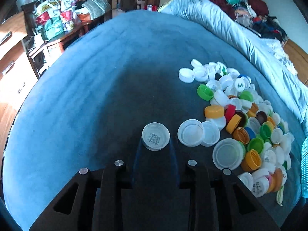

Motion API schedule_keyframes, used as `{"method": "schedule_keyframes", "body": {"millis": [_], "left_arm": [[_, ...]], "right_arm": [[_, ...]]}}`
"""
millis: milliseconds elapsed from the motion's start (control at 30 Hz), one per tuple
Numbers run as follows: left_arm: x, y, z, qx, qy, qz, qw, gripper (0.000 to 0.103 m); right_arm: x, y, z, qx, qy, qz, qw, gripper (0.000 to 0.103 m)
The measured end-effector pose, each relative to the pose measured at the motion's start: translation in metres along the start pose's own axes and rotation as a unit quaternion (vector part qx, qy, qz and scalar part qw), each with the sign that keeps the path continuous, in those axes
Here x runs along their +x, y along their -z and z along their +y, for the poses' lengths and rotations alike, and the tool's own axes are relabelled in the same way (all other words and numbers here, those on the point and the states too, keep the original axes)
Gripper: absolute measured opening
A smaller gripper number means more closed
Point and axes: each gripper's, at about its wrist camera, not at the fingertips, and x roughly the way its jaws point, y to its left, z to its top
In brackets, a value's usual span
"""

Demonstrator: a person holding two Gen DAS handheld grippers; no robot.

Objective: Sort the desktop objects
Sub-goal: 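Grasp a white QR cap with the left gripper while the right grasps a green cap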

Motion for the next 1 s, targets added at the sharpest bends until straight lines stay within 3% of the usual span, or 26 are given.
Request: {"method": "schedule_keyframes", "body": {"millis": [67,267,400,633,667,700,733,867,1000], "left_arm": [[-0.008,0.003,0.006,-0.021,0.008,-0.010,0.9997,0.024],[-0.013,0.005,0.017,-0.052,0.019,-0.017,0.9983,0.024],[-0.013,0.003,0.022,-0.064,0.030,-0.015,0.9974,0.024],[-0.006,0.001,0.018,-0.058,0.030,-0.008,0.9978,0.024],[-0.006,0.001,0.017,-0.057,0.030,-0.008,0.9979,0.024],[-0.006,0.001,0.016,-0.057,0.031,-0.007,0.9979,0.024],[-0.007,0.001,0.015,-0.057,0.030,-0.007,0.9979,0.024],[-0.014,-0.001,0.009,-0.052,0.031,-0.012,0.9981,0.024],[-0.036,-0.007,-0.006,-0.043,0.033,-0.027,0.9982,0.024]], "right_arm": [[0.020,0.001,-0.010,0.026,-0.009,0.016,0.999,0.053],[0.093,0.006,-0.022,0.049,0.008,0.074,0.996,0.052],[0.121,0.002,-0.049,0.131,-0.013,0.071,0.989,0.052],[0.168,-0.005,-0.057,0.140,0.000,0.090,0.986,0.052],[0.173,-0.004,-0.056,0.135,0.004,0.094,0.986,0.051],[0.179,-0.002,-0.058,0.137,0.002,0.101,0.985,0.038],[0.181,0.000,-0.060,0.141,-0.001,0.102,0.985,0.032],[0.173,0.001,-0.066,0.140,0.002,0.093,0.986,0.032],[0.112,-0.016,-0.061,0.127,0.017,0.023,0.992,0.032]]}}
